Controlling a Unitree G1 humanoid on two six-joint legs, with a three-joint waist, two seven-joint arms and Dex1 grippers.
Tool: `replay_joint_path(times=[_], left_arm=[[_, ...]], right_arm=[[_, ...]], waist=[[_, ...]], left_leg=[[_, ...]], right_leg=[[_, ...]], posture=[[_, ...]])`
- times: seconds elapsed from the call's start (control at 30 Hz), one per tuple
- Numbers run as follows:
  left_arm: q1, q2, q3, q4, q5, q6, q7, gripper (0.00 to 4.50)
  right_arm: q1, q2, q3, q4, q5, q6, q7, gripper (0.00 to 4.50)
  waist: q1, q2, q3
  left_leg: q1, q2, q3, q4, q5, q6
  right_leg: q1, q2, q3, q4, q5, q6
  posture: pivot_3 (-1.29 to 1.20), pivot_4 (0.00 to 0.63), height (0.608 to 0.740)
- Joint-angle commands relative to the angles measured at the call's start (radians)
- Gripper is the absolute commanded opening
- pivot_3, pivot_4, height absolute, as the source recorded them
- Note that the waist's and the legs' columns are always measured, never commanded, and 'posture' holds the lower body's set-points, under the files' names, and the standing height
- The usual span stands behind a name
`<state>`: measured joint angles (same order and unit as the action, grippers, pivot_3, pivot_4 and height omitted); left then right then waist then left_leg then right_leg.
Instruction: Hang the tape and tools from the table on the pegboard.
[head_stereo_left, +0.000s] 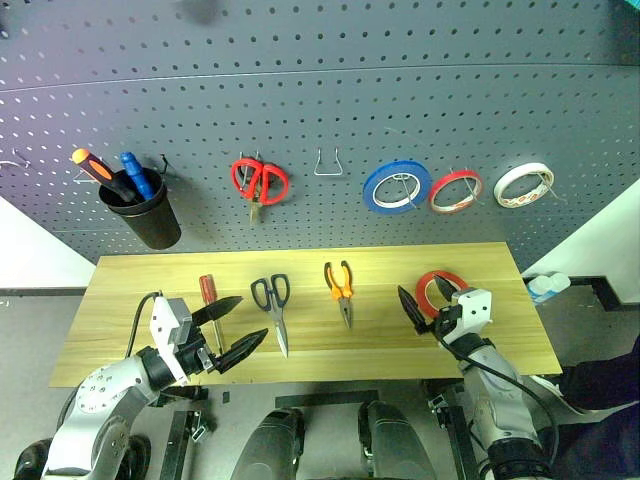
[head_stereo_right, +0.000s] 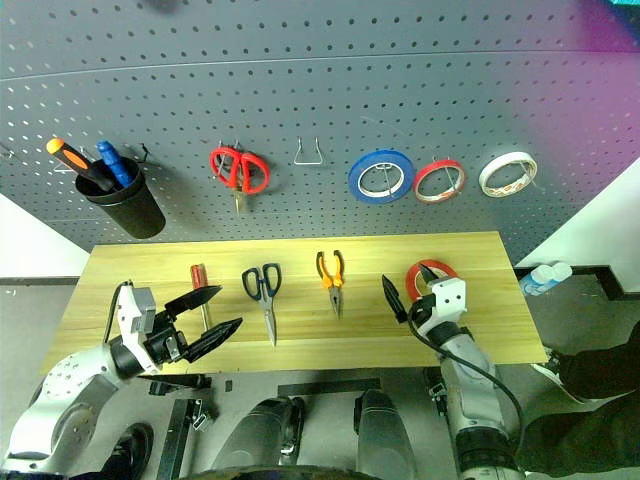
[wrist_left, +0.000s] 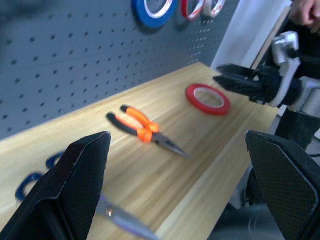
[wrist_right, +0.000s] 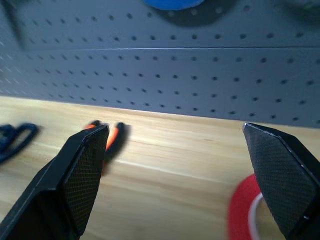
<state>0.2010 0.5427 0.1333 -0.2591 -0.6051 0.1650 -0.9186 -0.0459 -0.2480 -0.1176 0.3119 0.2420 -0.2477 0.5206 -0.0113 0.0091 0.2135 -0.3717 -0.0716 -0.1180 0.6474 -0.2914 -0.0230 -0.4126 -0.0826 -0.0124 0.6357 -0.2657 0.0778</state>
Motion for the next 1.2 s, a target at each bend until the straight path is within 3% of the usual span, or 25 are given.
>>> replay_joint_path(times=[0.03,0.43,0.83,1.2], left_arm=[[-0.033,-0.002,0.017,-0.045,-0.025,0.025,0.020,4.48],[-0.073,-0.040,0.025,-0.080,-0.026,0.065,0.092,4.48],[-0.083,-0.048,0.028,-0.132,-0.034,0.107,0.140,4.48],[-0.054,-0.061,0.027,-0.124,-0.013,0.076,0.133,4.48]], right_arm=[[-0.007,-0.048,0.018,-0.019,-0.068,0.069,-0.034,4.50],[-0.053,-0.143,0.059,-0.106,-0.210,0.381,-0.145,4.50],[-0.165,-0.189,0.073,-0.036,-0.201,0.675,-0.082,4.50],[-0.188,-0.205,0.062,0.028,-0.171,0.686,-0.018,4.50]], waist=[[0.000,-0.001,0.000],[-0.001,-0.002,0.001],[-0.001,-0.004,0.003],[0.000,-0.005,0.003]], left_leg=[[0.000,0.000,0.000,0.000,0.000,0.000],[-0.001,0.000,0.002,0.000,0.000,0.001],[-0.001,0.000,0.003,0.000,-0.001,0.001],[-0.002,0.000,0.003,0.000,-0.001,0.002]], right_leg=[[0.000,0.000,0.000,0.000,0.000,0.000],[-0.001,0.000,0.002,-0.001,0.000,0.000],[-0.001,0.000,0.002,-0.001,0.001,0.001],[-0.001,0.000,0.002,-0.002,0.001,0.001]], posture=[[0.01,0.209,0.740],[0.01,0.219,0.740],[0.01,0.214,0.740],[0.02,0.213,0.740]])
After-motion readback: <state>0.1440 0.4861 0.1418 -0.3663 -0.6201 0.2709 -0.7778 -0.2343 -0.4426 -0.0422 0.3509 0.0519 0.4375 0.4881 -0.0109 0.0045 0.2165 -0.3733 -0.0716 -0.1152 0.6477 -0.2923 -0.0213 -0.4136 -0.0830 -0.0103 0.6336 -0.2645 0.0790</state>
